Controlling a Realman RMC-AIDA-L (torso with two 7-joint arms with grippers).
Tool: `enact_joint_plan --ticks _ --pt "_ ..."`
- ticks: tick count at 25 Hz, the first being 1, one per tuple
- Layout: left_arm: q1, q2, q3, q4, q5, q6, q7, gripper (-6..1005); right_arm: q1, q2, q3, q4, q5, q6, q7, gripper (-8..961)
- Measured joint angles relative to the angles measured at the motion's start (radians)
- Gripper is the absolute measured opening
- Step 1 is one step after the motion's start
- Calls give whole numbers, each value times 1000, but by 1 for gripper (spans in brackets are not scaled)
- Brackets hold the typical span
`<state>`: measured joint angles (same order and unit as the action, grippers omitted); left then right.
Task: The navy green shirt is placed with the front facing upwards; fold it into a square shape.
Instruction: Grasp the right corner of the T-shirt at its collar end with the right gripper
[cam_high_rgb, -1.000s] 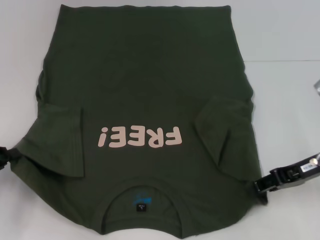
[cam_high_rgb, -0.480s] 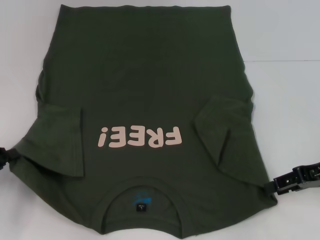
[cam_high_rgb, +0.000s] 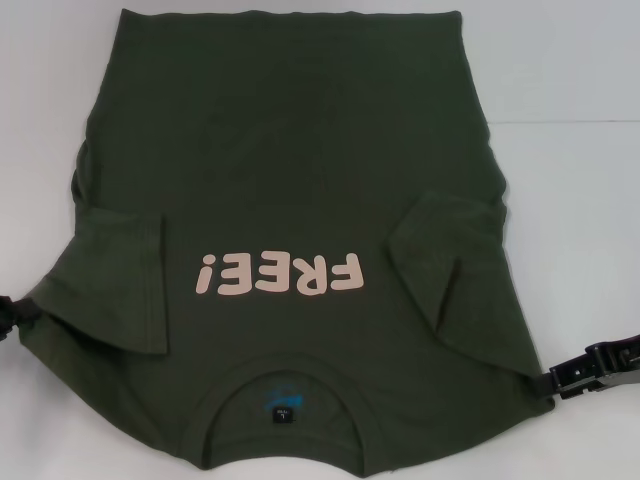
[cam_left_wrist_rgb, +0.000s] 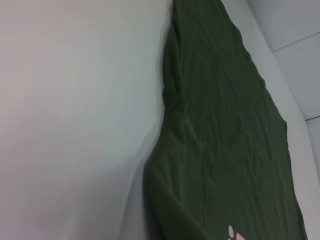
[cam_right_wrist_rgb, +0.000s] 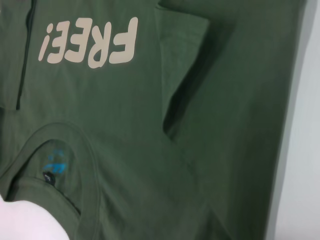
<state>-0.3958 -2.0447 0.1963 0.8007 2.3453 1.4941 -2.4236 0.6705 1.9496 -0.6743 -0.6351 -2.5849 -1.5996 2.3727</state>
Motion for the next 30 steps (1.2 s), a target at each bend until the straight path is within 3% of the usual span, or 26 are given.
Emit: enact_joint_plan --ticks 18,23,30 --pt "-2 0 -6 -2 0 0 0 -1 31 44 -52 6 -2 44 8 523" --pt "1 0 -6 -2 -8 0 0 -2 37 45 -51 3 4 45 11 720" --pt "-3 1 -6 -2 -10 -2 0 -2 67 59 -52 12 6 49 11 721"
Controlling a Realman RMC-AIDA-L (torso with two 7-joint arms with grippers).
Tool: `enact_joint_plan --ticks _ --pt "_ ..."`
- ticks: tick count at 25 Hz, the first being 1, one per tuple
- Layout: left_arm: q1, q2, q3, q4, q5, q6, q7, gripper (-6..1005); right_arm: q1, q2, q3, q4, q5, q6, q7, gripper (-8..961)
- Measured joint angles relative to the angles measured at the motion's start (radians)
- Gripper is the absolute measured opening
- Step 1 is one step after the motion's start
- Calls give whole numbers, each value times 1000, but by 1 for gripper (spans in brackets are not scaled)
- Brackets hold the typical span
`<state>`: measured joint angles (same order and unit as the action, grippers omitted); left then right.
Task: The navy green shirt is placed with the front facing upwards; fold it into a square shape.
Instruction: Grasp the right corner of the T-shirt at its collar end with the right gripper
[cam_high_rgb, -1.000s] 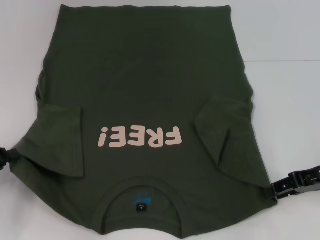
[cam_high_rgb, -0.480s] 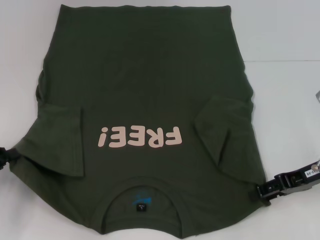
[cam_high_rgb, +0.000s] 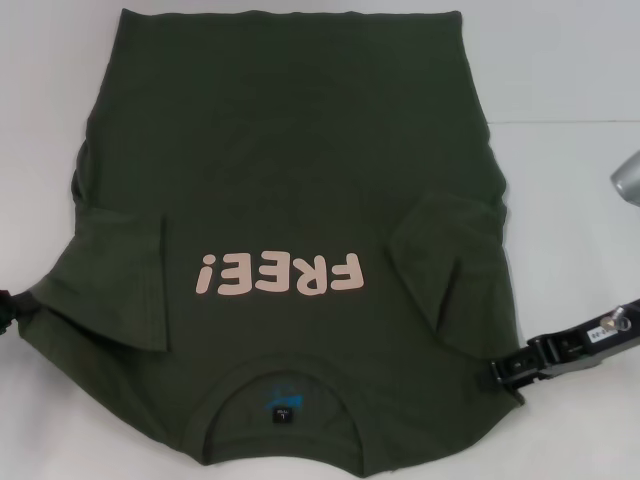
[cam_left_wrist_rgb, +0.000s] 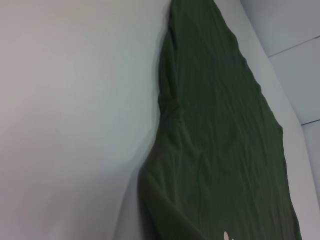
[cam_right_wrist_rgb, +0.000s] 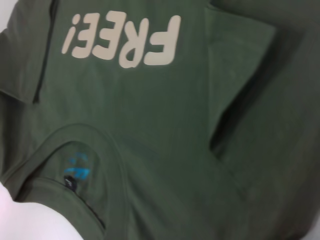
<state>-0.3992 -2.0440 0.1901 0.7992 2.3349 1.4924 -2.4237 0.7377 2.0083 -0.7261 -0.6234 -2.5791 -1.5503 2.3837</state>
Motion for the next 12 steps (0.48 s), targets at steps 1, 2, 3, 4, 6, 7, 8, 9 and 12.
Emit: enact_joint_plan --ticks 1,2,3,4,6,7,8,9,12 --pt "-1 0 0 0 0 0 0 -2 4 4 -1 0 -1 1 0 721" --pt "-2 0 0 0 -1 0 0 -2 10 8 -4 1 -3 2 -1 721" --pt "-2 0 0 0 -1 0 0 -2 14 11 -10 1 -4 3 -1 721" --pt "-2 0 0 0 -2 0 0 -2 18 16 -18 2 -4 6 0 721" --pt "-2 1 0 0 -2 -1 0 -2 26 24 -31 3 -2 10 1 722" --pt "-2 1 0 0 -2 -1 0 -2 26 24 -31 3 -2 10 1 722" --pt "-2 1 0 0 -3 -1 0 -1 28 25 -32 3 -1 11 1 722" --pt "-2 1 0 0 -5 -1 0 -1 30 26 -33 4 -1 10 1 723" --pt "0 1 0 0 -13 -1 0 -1 34 26 -34 3 -1 5 3 694"
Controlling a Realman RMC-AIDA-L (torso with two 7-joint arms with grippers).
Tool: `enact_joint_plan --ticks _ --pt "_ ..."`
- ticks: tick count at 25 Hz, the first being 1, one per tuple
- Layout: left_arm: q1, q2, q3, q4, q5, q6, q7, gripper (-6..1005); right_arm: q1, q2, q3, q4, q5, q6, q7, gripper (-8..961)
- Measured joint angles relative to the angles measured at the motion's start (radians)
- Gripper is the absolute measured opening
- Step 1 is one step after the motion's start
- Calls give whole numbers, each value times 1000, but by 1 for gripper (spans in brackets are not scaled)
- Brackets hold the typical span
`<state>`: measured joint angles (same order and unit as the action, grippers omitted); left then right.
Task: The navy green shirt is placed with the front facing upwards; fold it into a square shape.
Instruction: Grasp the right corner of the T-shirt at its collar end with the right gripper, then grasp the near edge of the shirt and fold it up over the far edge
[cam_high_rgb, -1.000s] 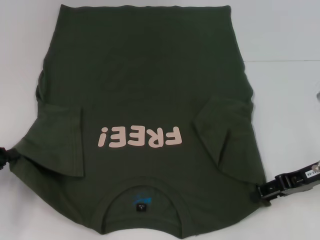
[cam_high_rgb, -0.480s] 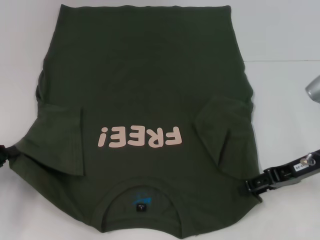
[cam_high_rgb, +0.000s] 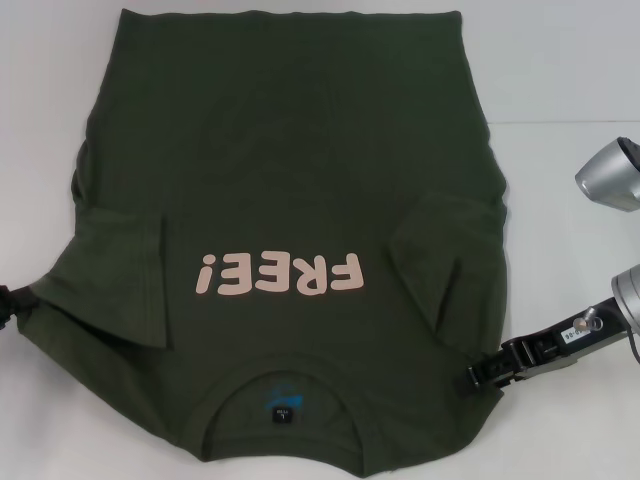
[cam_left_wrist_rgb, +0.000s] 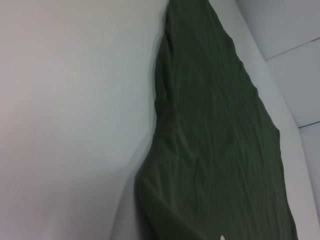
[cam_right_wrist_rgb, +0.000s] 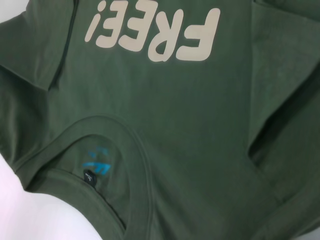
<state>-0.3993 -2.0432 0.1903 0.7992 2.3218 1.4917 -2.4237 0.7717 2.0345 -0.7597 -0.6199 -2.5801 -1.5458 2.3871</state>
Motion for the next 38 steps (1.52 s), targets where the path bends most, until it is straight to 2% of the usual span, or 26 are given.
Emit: enact_joint_plan --ticks 6,11,22,27,32,38 --pt "1 0 0 0 -3 3 0 -2 -2 0 0 -11 5 -15 -17 606" --pt "-1 0 3 0 -3 6 0 -2 -3 -1 -1 -11 1 -17 -23 373" --pt "2 0 4 0 -24 36 22 -2 -20 -6 3 -8 5 -21 -27 135" --pt "7 2 1 5 -21 110 68 -2 -46 -24 17 -44 5 -99 -32 58" --pt "25 6 15 53 30 223 97 -1 -97 -42 56 -122 7 -208 -41 59" --pt "54 0 20 143 142 361 105 -2 -158 -56 63 -137 7 -325 -99 60"
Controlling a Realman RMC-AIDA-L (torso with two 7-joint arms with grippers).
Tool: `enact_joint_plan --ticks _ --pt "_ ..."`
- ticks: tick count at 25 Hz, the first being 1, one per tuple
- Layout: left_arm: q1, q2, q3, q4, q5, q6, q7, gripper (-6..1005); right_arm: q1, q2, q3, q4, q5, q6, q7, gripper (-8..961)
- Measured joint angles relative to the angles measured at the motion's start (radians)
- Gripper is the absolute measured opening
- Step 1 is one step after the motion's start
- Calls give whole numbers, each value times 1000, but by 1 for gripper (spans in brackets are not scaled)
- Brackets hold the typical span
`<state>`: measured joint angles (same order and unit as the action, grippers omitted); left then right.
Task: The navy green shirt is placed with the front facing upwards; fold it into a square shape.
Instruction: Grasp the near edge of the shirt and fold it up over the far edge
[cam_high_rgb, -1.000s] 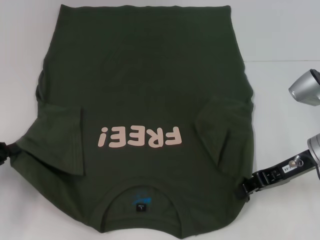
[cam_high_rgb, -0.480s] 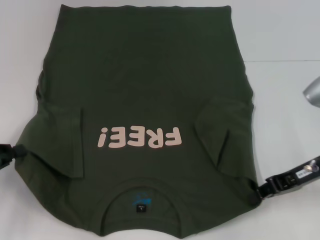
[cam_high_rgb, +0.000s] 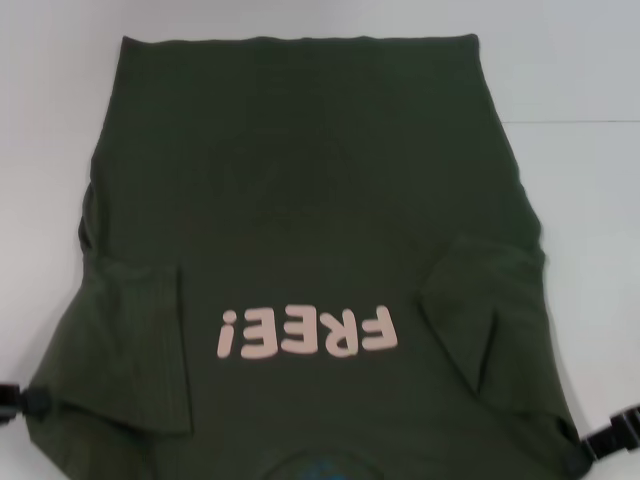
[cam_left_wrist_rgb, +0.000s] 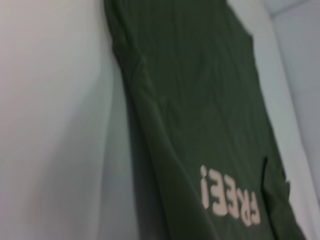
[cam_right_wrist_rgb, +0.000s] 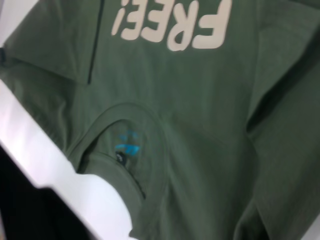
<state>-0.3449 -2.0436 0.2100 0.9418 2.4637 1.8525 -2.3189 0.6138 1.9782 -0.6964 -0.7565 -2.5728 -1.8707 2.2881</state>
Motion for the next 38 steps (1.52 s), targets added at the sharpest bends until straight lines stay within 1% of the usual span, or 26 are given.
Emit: enact_joint_plan --ticks 3,5,9,13,16,18,21,22,23,24,25,27,28,29,34,38 --pt "7 0 1 9 32 30 1 -2 -27 1 -1 3 -2 -8 -10 59" --pt "-4 3 2 -3 39 30 2 -1 -32 0 21 9 9 10 -14 59" --pt "-67 10 3 -60 38 -21 -8 -1 -11 -9 102 18 78 97 -8 58" --pt "-173 21 22 -155 42 -212 -86 -2 19 -11 158 37 181 248 8 58" --pt "-241 27 79 -207 44 -367 -144 -2 41 -6 160 71 257 400 20 58" --pt "-291 28 123 -236 45 -476 -175 -2 62 2 155 91 282 500 21 59" --pt "-353 25 183 -265 45 -611 -208 -1 101 25 140 110 289 639 14 59" --pt "-353 25 183 -265 45 -611 -208 -1 114 35 126 112 289 694 12 59" --pt "-353 25 183 -265 45 -611 -208 -1 124 40 108 114 288 741 11 59" --pt "-395 26 250 -285 45 -715 -243 -1 135 46 86 117 287 790 12 60" --pt "-419 25 299 -293 45 -794 -269 -1 144 51 63 120 288 837 13 60" --pt "-419 25 299 -293 45 -794 -269 -1 159 58 24 125 288 922 18 60" --pt "-437 21 335 -296 46 -860 -286 -1 166 62 7 126 288 961 19 60" --pt "-453 12 365 -297 46 -942 -292 -1 174 65 -8 129 288 999 20 60" --pt "-464 1 380 -297 43 -1068 -291 -1 206 68 -68 142 287 1130 20 59" --pt "-482 8 381 -307 43 -1104 -284 -1 228 56 -89 152 285 1165 21 59"
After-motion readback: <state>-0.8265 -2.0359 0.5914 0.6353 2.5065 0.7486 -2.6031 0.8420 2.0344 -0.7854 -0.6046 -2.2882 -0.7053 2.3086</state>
